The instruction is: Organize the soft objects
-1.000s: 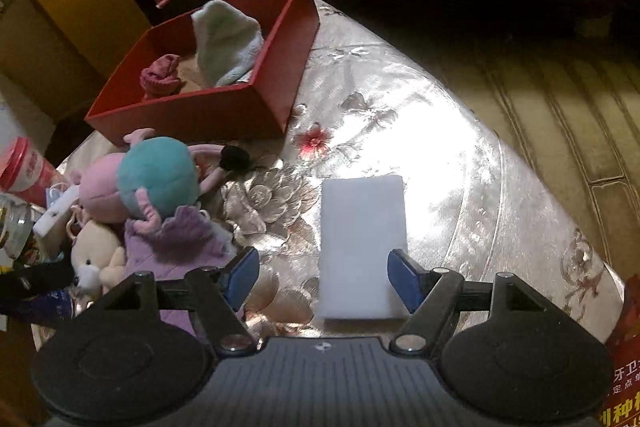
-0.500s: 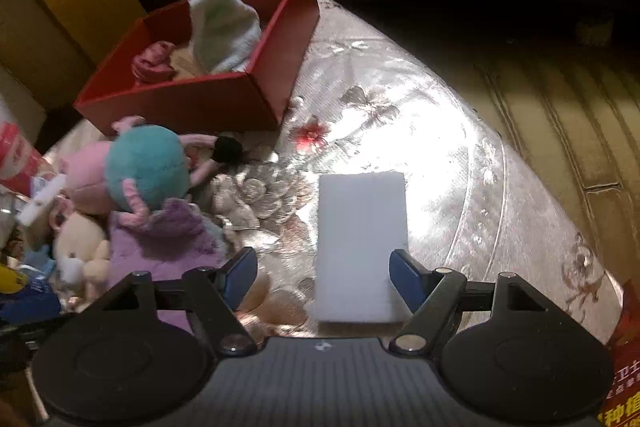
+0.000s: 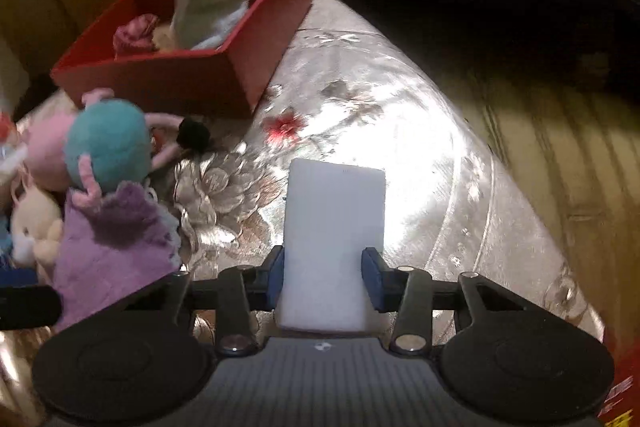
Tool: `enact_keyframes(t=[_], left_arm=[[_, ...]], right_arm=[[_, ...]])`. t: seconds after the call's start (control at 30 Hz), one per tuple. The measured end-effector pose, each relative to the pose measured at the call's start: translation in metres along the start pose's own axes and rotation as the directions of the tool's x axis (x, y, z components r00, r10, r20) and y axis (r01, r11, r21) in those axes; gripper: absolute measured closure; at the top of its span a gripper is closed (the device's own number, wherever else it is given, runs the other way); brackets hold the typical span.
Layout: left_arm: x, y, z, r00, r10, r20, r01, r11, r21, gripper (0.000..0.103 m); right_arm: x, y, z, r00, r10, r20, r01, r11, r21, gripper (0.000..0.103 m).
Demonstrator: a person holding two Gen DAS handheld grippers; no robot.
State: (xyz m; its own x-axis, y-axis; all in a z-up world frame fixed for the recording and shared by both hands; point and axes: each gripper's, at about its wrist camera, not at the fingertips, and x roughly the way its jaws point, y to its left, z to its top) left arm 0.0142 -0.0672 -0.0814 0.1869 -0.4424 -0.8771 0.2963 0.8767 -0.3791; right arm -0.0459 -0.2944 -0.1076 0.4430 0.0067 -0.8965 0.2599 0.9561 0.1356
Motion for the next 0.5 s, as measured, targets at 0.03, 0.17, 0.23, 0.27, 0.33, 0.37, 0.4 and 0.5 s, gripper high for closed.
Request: enact_keyframes(t=[0.03, 0.17, 0.23, 0.27, 0.33, 0.37, 0.4, 0.5], left_arm=[[0.004, -0.001, 0.001, 1.0, -0.004, -0.01, 0.004, 1.0, -0.005, 0.016], [0.027, -0.004, 0.007, 0.999, 0.033, -0.042, -0.032, 0.999, 0.003, 0.016], [0.04, -0.003, 0.012, 0.997, 0.055, -0.054, -0.055, 0.998, 0.001, 0.016], [0.045, -0.003, 0.014, 0.997, 0.056, -0.059, -0.056, 0.998, 0.0, 0.016], [0.052, -0.005, 0.018, 0.997, 0.057, -0.051, -0.057, 0.998, 0.012, 0.017], [0.054, -0.006, 0.02, 0.998, 0.052, -0.047, -0.051, 0.998, 0.022, 0.021], [0.055, -0.008, 0.021, 0.998, 0.039, -0.042, -0.037, 0.999, 0.034, 0.025], [0.058, -0.009, 0.027, 0.999, 0.01, -0.048, -0.008, 0.999, 0.045, 0.041]], right_arm=[[0.0, -0.003, 0.001, 1.0, 0.007, -0.001, -0.007, 1.0, 0.01, 0.091], [-0.002, -0.005, 0.003, 1.0, 0.025, -0.001, -0.025, 0.999, 0.027, 0.09], [-0.003, -0.009, 0.003, 0.999, 0.04, 0.002, -0.04, 0.998, 0.052, 0.089], [-0.004, -0.011, 0.002, 0.999, 0.05, -0.001, -0.049, 0.997, 0.062, 0.088], [-0.003, -0.015, 0.005, 0.998, 0.067, -0.002, -0.067, 0.993, 0.095, 0.082], [-0.002, -0.019, 0.006, 0.997, 0.074, -0.005, -0.073, 0.99, 0.117, 0.075], [0.001, -0.022, 0.006, 0.998, 0.059, -0.016, -0.056, 0.989, 0.137, 0.058], [0.008, -0.032, 0.005, 0.997, 0.065, -0.046, -0.055, 0.981, 0.184, 0.054]])
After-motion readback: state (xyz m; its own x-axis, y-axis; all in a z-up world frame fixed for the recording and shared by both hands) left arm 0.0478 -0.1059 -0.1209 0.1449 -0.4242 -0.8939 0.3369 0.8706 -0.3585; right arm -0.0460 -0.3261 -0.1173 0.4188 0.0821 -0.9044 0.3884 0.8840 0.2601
